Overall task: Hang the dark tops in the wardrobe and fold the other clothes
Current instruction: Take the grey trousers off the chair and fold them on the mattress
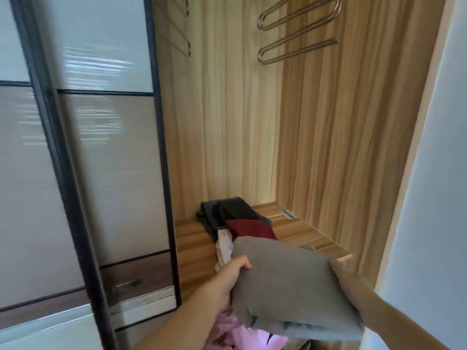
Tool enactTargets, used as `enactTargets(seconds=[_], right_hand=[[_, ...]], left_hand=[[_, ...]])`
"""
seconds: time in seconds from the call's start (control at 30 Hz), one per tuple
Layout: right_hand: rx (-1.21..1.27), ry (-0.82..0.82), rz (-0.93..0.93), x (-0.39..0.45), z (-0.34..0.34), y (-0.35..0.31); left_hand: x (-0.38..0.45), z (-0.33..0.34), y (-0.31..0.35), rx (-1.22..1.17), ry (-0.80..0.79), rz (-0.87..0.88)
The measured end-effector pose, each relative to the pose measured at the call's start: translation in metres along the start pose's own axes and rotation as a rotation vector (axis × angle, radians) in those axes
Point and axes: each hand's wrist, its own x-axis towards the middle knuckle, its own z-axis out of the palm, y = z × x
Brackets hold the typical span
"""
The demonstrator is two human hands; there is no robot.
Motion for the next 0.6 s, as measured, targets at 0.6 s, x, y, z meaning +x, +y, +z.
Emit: enactTargets(seconds=[0.6], right_hand=[[0.801,-0.443,0.227,0.203,0.142,-0.070]], left_hand=[[0.248,-0.031,0.129,-0.932,0.209,0.350]])
